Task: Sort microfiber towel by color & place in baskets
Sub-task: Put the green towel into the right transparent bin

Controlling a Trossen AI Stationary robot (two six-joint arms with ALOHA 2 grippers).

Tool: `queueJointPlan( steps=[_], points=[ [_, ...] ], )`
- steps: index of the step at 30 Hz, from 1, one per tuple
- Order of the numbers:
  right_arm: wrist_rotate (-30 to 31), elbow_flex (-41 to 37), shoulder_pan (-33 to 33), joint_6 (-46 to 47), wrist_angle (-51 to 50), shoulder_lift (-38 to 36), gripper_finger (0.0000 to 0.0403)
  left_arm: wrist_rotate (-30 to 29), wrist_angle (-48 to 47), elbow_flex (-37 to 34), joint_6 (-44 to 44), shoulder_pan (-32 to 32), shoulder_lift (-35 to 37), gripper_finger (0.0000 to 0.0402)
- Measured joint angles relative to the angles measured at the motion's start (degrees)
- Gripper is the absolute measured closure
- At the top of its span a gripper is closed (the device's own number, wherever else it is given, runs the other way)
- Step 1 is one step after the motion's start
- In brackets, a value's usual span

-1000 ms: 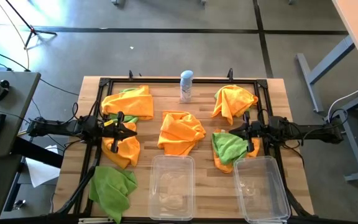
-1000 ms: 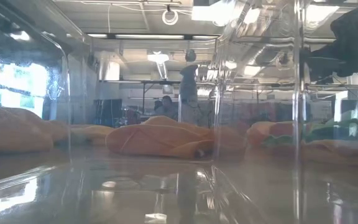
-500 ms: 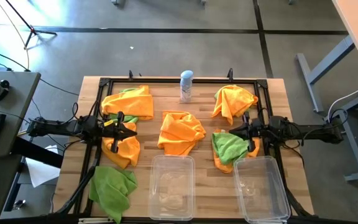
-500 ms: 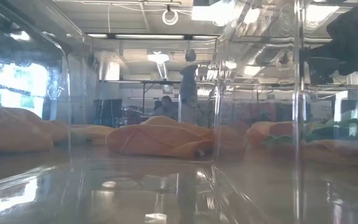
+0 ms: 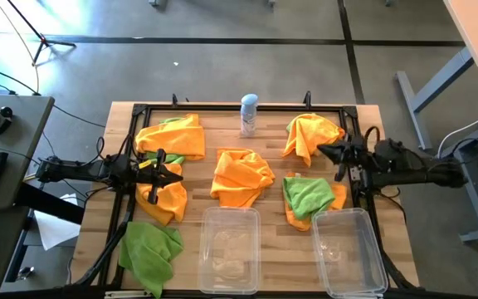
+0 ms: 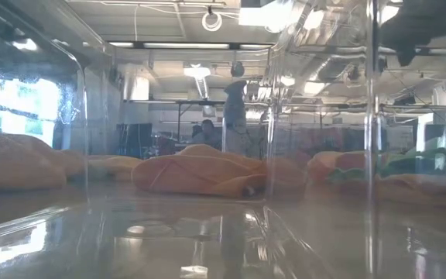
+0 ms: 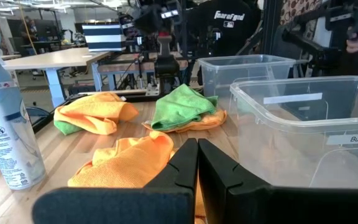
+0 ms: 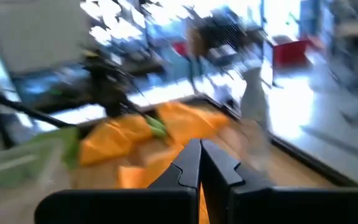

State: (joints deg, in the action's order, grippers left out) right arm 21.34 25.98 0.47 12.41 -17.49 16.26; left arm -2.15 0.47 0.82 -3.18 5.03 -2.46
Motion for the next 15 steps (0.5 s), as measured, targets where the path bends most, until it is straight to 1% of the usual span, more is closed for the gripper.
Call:
queueJointPlan(
  steps=[3,7,11,15],
  points=[
    [3.97,8.3,0.0,7.13,-9.76,8.47,0.0403,0.0,0.0,0.02,0.0,-0.01,0.0,0.0401],
    [7.45,19.6,0.0,19.83,-23.22,20.9,0.0403,0.0,0.0,0.02,0.0,-0.01,-0.01,0.0401],
    [7.15,30.41,-0.09,29.4,-38.46,32.78,0.0403,0.0,0.0,0.0,0.0,0.01,0.0,0.0401],
    [5.7,38.2,-0.09,39.61,-49.79,42.11,0.0403,0.0,0.02,0.0,0.0,-0.01,0.0,0.0401]
  ],
)
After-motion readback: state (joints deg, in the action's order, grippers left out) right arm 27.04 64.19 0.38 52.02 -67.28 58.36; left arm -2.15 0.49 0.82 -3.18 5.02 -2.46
